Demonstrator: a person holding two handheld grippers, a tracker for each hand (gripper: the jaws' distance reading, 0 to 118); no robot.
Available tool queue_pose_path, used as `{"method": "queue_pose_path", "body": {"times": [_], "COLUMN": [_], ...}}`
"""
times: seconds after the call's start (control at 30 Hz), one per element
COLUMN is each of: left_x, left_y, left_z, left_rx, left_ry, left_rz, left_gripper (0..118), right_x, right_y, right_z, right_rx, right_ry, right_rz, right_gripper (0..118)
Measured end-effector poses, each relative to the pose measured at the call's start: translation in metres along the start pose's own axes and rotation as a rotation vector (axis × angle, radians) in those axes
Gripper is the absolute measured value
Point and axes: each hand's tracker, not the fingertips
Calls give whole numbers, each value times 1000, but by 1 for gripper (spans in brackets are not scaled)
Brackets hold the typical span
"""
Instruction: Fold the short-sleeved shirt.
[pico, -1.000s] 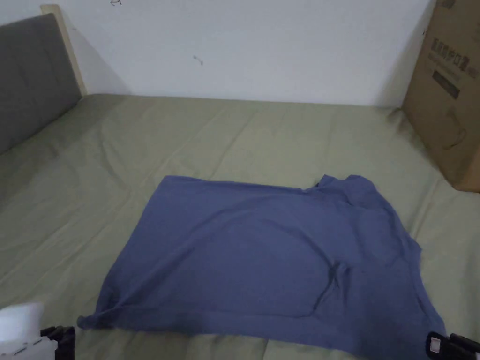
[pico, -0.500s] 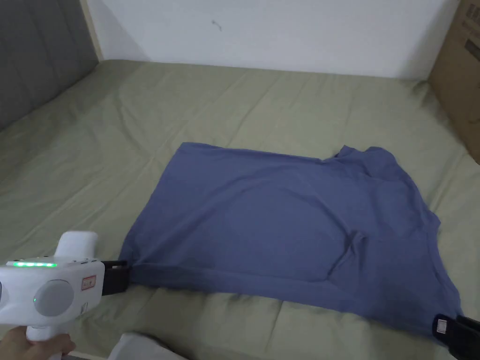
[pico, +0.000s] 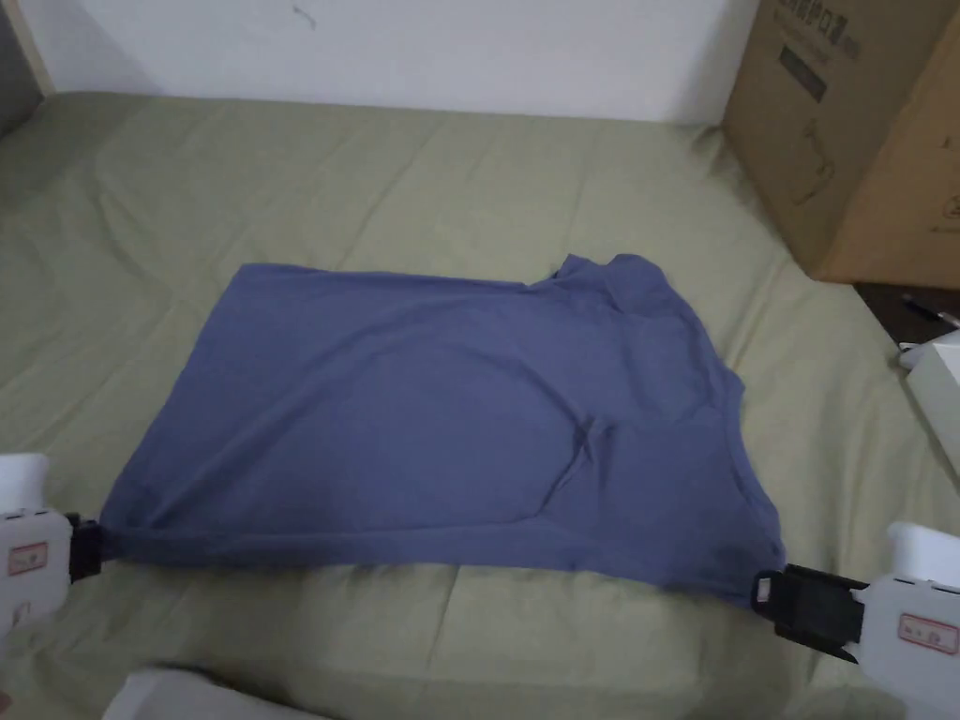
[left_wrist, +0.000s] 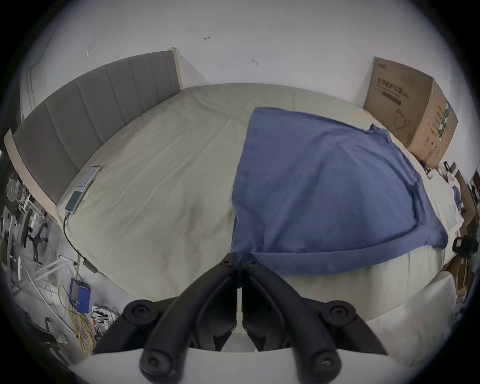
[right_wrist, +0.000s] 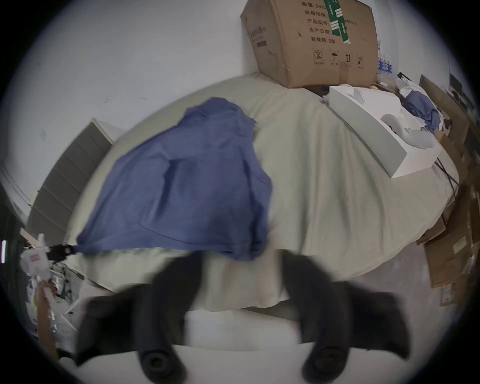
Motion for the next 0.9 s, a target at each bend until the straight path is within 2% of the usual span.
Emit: {"method": "queue_pose_path", "body": {"times": [0.13, 0.27, 0.33, 0.37, 0.47, 0.5, 0.57, 0.67, 0.9], "left_x": [1, 10, 14, 9, 9, 10, 9, 2, 4], "left_y": [3, 5, 5, 5, 5, 5, 5, 5, 30], "left_z": [8, 9, 9, 5, 5, 5, 6, 7, 6], "left_rx": [7, 5, 0, 0, -5, -8, -7, 0, 19], "left_ry": [-10, 2, 9, 11, 15, 13, 14, 9, 10], "left_rz": [14, 2, -12, -20, -29, -26, -19, -4, -25], "left_gripper": [1, 1, 1, 1, 1, 1, 1, 1, 1], "right_x": [4, -9, -17, -20, -24, -26, -28, -28, -20], "right_y": [6, 12, 16, 16, 15, 14, 11, 8, 41], "right_z": [-14, -33, -40, -43, -55, -56, -57, -50, -28], "right_rx": [-12, -12, -17, -17, 13, 3, -1, 29, 82], "right_ry": [18, -51, -75, -77, -104, -99, -91, -95, -36], "right_rz": [13, 75, 117, 144, 213, 207, 217, 250, 197], "right_gripper": [100, 100, 95, 87, 26, 14, 8, 6, 6]}}
